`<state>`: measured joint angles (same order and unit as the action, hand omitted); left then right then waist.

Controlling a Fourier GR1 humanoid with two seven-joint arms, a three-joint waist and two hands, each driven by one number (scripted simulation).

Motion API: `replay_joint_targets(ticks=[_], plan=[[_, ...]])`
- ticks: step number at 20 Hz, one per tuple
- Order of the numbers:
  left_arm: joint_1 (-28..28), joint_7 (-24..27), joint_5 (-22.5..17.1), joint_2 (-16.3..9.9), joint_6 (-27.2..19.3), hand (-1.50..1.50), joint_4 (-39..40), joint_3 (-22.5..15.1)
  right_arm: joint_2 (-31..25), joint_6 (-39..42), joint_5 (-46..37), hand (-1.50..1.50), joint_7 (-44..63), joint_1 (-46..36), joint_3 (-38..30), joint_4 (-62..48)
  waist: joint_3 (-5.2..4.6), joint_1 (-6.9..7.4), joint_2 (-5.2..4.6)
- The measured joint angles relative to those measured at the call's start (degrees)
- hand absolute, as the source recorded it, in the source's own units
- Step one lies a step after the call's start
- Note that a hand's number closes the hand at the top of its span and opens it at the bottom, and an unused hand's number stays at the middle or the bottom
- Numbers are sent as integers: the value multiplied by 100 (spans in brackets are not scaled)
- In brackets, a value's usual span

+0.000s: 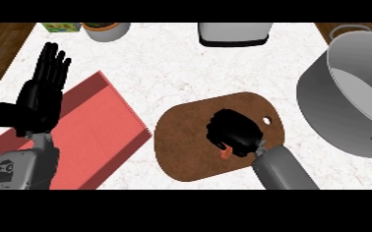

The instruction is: Pick the sweet potato from the cutting board and place it in the pot

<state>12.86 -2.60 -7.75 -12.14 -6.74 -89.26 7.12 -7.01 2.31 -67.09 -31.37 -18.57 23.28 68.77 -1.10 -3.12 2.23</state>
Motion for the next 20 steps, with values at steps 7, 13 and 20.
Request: replay_joint_targets(ticks=[7,13,20], plan=[[-154,-40,-21,-82,-43,0,-82,142,37,-500,-268,150,1011,1955,223,1917,37,-257,12],[-180,-49,-67,-147,5,0,-134,208,-64,-859,-214,150,1815,3366,-32,4056,82,-233,-70],[-101,-6,-46,-38,71,0,-161,42,-311,-885,736,150,2289,4310,-1281,6264,103,5,-160]])
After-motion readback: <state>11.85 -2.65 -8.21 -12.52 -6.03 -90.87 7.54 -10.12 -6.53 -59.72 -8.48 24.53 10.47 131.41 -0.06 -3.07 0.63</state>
